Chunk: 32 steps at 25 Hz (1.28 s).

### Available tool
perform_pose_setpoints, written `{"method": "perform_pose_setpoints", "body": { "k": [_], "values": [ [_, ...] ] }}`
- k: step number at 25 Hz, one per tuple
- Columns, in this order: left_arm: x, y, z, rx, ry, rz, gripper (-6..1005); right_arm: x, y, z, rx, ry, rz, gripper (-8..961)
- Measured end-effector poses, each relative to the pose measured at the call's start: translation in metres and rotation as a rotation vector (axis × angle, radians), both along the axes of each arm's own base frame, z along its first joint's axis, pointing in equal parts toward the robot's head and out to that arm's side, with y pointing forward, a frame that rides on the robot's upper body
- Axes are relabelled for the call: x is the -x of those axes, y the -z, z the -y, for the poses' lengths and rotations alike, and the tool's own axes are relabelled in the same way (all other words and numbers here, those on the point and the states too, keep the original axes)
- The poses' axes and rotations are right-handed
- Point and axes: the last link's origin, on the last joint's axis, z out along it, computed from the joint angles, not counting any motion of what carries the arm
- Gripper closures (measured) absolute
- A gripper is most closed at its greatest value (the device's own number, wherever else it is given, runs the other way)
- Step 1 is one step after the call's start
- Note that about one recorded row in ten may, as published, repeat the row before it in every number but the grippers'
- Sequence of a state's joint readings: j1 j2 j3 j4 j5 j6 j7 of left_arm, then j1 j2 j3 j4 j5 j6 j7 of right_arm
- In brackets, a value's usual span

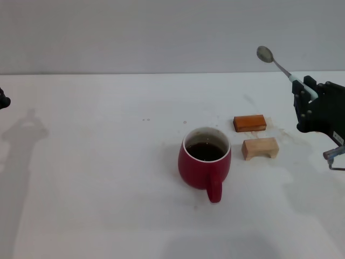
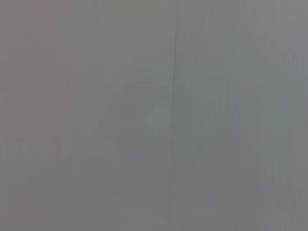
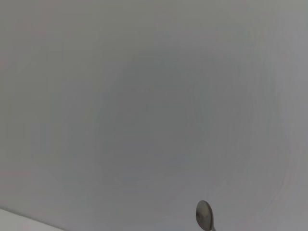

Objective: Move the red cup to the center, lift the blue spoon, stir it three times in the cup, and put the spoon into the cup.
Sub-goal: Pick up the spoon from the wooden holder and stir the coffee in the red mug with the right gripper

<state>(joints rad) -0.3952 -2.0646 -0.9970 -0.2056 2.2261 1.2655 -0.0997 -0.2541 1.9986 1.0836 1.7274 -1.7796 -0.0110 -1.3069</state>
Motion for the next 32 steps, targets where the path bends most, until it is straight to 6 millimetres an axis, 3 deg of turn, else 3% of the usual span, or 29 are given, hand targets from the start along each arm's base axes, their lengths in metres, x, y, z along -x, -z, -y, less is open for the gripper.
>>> {"method": "perform_pose_setpoints", "body": {
  "k": [20, 32],
  "values": [
    [-0.001, 0.002, 0.000, 0.004, 0.002, 0.002, 947, 0.010, 0.008, -0.011, -0.046, 0.006, -0.023, 818],
    [0.000, 0.001, 0.000, 0.003, 0.002, -0.002, 946, 0.022, 0.020, -0.011, -0.213, -0.067, 0.121, 818]
  ]
}}
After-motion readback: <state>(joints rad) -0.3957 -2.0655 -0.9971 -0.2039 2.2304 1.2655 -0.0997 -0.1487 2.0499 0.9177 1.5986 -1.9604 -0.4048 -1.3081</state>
